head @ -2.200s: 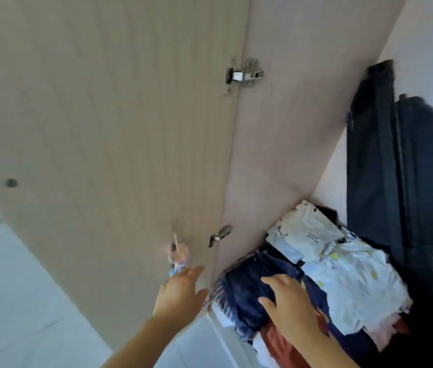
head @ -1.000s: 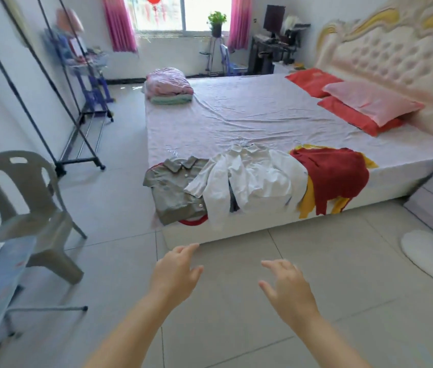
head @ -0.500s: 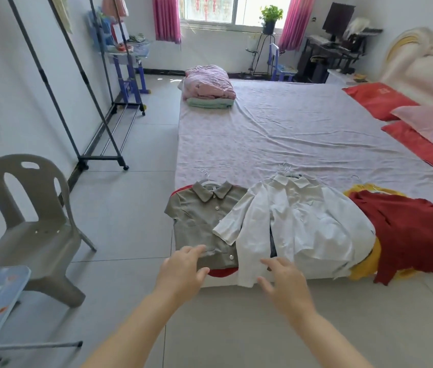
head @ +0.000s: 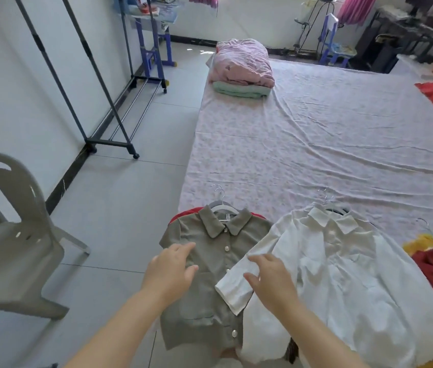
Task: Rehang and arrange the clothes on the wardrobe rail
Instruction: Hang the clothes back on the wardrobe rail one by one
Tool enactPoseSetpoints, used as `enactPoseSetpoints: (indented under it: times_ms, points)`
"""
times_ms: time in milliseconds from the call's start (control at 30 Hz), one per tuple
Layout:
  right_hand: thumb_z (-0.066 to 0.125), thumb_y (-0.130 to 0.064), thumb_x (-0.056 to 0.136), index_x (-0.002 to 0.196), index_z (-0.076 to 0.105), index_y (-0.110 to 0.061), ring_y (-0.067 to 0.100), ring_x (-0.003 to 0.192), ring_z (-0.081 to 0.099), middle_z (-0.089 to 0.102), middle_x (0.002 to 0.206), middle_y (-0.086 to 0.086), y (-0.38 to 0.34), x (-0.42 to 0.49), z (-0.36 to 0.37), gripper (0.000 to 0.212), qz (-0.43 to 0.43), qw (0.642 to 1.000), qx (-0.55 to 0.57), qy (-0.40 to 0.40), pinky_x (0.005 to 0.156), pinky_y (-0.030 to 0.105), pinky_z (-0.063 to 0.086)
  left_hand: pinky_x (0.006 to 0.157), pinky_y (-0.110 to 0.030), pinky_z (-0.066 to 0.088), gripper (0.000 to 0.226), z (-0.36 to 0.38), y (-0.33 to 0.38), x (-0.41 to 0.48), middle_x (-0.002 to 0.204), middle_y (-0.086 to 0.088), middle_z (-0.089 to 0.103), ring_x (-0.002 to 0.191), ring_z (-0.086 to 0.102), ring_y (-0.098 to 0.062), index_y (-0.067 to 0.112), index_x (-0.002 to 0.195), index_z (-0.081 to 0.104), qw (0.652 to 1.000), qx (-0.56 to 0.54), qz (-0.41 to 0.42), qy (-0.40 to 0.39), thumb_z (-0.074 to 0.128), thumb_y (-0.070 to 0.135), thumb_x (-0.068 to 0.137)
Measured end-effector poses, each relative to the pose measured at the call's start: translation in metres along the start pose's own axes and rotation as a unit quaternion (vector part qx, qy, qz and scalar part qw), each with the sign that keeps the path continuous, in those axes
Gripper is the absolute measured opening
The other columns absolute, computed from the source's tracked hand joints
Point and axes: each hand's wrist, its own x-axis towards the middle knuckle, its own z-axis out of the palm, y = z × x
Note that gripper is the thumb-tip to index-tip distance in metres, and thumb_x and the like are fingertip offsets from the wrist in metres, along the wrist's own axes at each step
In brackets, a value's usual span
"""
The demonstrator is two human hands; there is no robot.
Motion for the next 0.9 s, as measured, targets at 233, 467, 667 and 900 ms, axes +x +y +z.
enactPoseSetpoints:
  times_ms: [233, 467, 667, 900]
  points:
    - [0.053, -0.031, 0.09, 0.127, 0.052, -0.023, 0.021, 0.119, 0.044, 0.05, 0.126, 0.0, 0.033, 0.185, 0.015, 0.038, -0.007, 0.993, -0.068, -0.099, 0.096, 0.031, 0.039, 0.101, -0.03, 0.033, 0.049, 0.019, 0.0, 0.131, 0.136, 0.009, 0.043, 0.125, 0.041, -0.012, 0.03, 0.139, 0.032, 0.995, -0.043, -0.087, -0.006, 0.047, 0.034, 0.092]
    - [0.05, -0.024, 0.089, 0.125, 0.053, -0.022, 0.024, 0.117, 0.045, 0.051, 0.125, 0.006, 0.041, 0.318, 0.075, 0.037, 0.004, 0.987, -0.083, -0.139, 0.093, 0.034, 0.041, 0.103, -0.026, 0.03, 0.05, 0.055, -0.024, 0.209, 0.138, 0.012, 0.038, 0.127, 0.037, -0.009, 0.031, 0.141, 0.026, 0.991, -0.042, -0.124, -0.034, 0.042, 0.037, 0.094]
    - [0.048, -0.023, 0.093, 0.13, 0.042, -0.015, 0.026, 0.117, 0.049, 0.05, 0.13, 0.004, 0.054, 0.375, 0.125, 0.039, 0.016, 0.983, -0.101, -0.152, 0.092, 0.037, 0.042, 0.103, -0.024, 0.029, 0.051, 0.079, -0.052, 0.242, 0.136, 0.013, 0.039, 0.126, 0.036, -0.008, 0.031, 0.142, 0.025, 0.986, -0.044, -0.15, -0.051, 0.041, 0.038, 0.094]
    - [0.046, -0.019, 0.092, 0.119, 0.055, -0.018, 0.027, 0.095, 0.053, 0.054, 0.107, 0.005, 0.062, 0.383, 0.136, 0.028, 0.024, 0.992, -0.089, -0.091, 0.075, 0.034, 0.039, 0.105, -0.026, 0.028, 0.051, 0.088, -0.061, 0.256, 0.137, 0.013, 0.038, 0.127, 0.035, -0.008, 0.031, 0.141, 0.025, 0.983, -0.064, -0.164, -0.054, 0.042, 0.037, 0.094]
